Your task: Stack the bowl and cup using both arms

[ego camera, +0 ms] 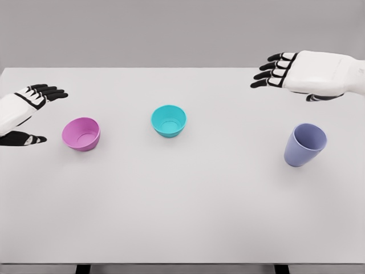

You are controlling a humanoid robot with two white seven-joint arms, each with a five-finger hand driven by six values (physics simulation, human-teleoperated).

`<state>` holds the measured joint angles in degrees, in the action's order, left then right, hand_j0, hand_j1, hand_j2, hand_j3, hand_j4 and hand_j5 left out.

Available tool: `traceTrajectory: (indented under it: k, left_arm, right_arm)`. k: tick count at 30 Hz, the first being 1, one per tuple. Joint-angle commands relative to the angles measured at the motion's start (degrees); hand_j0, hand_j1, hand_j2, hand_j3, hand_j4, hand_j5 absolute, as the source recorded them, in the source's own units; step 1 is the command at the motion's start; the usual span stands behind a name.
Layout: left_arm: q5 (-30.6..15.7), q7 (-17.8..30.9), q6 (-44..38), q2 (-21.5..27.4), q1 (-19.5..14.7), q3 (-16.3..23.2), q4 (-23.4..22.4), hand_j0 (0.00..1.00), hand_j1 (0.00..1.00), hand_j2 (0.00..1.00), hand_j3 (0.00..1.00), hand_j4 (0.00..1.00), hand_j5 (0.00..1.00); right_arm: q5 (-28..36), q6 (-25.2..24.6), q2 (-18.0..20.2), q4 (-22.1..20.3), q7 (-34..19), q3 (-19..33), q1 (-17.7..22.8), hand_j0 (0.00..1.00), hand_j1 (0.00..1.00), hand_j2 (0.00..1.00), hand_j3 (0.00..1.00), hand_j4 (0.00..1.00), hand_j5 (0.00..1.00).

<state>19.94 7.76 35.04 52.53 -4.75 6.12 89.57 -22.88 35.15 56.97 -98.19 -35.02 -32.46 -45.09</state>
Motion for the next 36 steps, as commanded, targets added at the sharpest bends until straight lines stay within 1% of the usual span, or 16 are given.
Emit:
traceTrajectory:
  k: [1, 5, 8, 9, 11, 14, 17, 19, 21, 23, 24, 26, 28, 29, 32, 36]
  left_arm:
    - [-0.25, -0.02, -0.04, -0.41, 0.00, -0.05, -0.01, 1.00, 1.00, 1.00, 1.00, 1.00, 1.00]
    - [0.19, -0.02, -0.04, -0.32, -0.26, -0.32, -0.01, 1.00, 1.00, 1.00, 1.00, 1.00, 1.00]
    - [0.27, 0.24, -0.04, -1.47, -0.61, -3.04, -0.45, 1.00, 1.00, 1.00, 1.00, 1.00, 1.00]
    - [-0.34, 2.34, -0.04, -1.20, -1.67, -3.57, -0.27, 1.00, 1.00, 1.00, 1.00, 1.00, 1.00]
    - [-2.45, 9.72, -0.04, -0.50, -2.72, -6.56, -0.09, 0.99, 0.99, 0.99, 0.99, 0.99, 0.99]
    - [-9.65, 27.24, -0.04, 1.52, -3.69, -6.47, 5.61, 1.00, 1.00, 1.00, 1.00, 1.00, 1.00]
    - [-10.80, 27.24, -0.04, 1.96, -6.41, -5.33, 10.19, 1.00, 1.00, 1.00, 1.00, 1.00, 1.00]
    - [-10.80, 27.24, -6.82, 1.79, -10.19, -3.84, 10.36, 0.99, 0.99, 0.99, 0.99, 0.99, 0.99]
    - [-10.10, 27.24, -17.98, 1.96, -13.36, 0.55, 10.80, 0.99, 0.99, 0.99, 0.99, 0.99, 0.99]
    - [-7.73, 27.24, -26.78, 2.58, -18.36, 11.09, 10.80, 0.99, 0.99, 0.99, 0.99, 0.99, 0.99]
    - [-7.11, 27.24, -28.54, 2.58, -21.00, 16.72, 10.72, 1.00, 1.00, 1.00, 1.00, 1.00, 1.00]
    - [-7.11, 27.24, -28.89, 3.10, -23.47, 22.62, 10.72, 1.00, 1.00, 1.00, 1.00, 1.00, 1.00]
    - [-7.20, 27.24, -28.80, 5.39, -24.52, 26.48, 10.80, 1.00, 1.00, 1.00, 1.00, 1.00, 1.00]
    - [-7.37, 27.24, -28.72, 5.48, -26.36, 29.38, 10.80, 1.00, 1.00, 1.00, 1.00, 1.00, 1.00]
    - [-7.99, 27.24, -28.72, 6.79, -29.35, 34.04, 10.80, 1.00, 1.00, 1.00, 1.00, 1.00, 1.00]
    - [-8.60, 27.24, -28.63, 6.88, -30.32, 34.57, 10.72, 1.00, 1.00, 1.00, 1.00, 1.00, 1.00]
  right_arm:
    - [0.47, -0.15, -0.10, -0.25, 0.02, 0.03, 0.00, 1.00, 1.00, 1.00, 1.00, 1.00, 1.00]
    - [4.07, -0.15, -0.63, -0.42, 0.02, 0.91, 0.35, 1.00, 1.00, 1.00, 1.00, 1.00, 1.00]
    - [4.51, -0.15, -0.63, -0.33, 0.02, 1.79, 0.70, 1.00, 1.00, 1.00, 1.00, 1.00, 1.00]
    - [4.51, -0.15, -0.63, -0.25, 0.02, 1.88, 0.79, 1.00, 1.00, 1.00, 1.00, 1.00, 1.00]
    - [4.51, -0.15, -2.73, -0.16, 0.02, 1.96, 1.40, 1.00, 1.00, 1.00, 1.00, 1.00, 1.00]
    - [4.43, -0.15, -2.56, 1.07, 0.02, 2.40, 3.16, 1.00, 1.00, 1.00, 1.00, 1.00, 1.00]
    - [4.07, -0.15, -3.09, 1.69, 0.02, 4.42, 3.08, 1.00, 1.00, 1.00, 1.00, 1.00, 1.00]
    - [3.99, -0.15, -3.09, 2.21, 0.02, 5.13, 2.90, 1.00, 1.00, 1.00, 1.00, 1.00, 1.00]
    - [4.25, -0.15, -2.56, 2.04, 0.02, 5.48, 2.46, 1.00, 1.00, 1.00, 1.00, 1.00, 1.00]
    - [4.34, -0.15, -2.47, 1.95, 0.02, 7.41, 3.16, 1.00, 1.00, 1.00, 1.00, 1.00, 1.00]
    - [4.34, -0.15, -2.04, 2.04, 0.02, 7.33, 3.25, 1.00, 1.00, 1.00, 1.00, 1.00, 1.00]
    - [4.25, -0.15, -2.03, 1.77, 0.02, 7.77, 3.43, 1.00, 1.00, 1.00, 1.00, 1.00, 1.00]
    - [4.34, -0.15, -1.07, 1.16, 0.02, 7.85, 3.60, 1.00, 1.00, 1.00, 1.00, 1.00, 1.00]
    - [4.34, -0.15, -0.36, 0.28, 0.02, 7.77, 3.60, 1.00, 1.00, 1.00, 1.00, 1.00, 1.00]
    - [4.43, -0.15, -1.07, 0.37, 0.02, 7.94, 3.60, 1.00, 1.00, 1.00, 1.00, 1.00, 1.00]
    - [4.43, -0.15, -1.15, 0.28, 0.02, 9.79, 3.60, 1.00, 1.00, 1.00, 1.00, 1.00, 1.00]
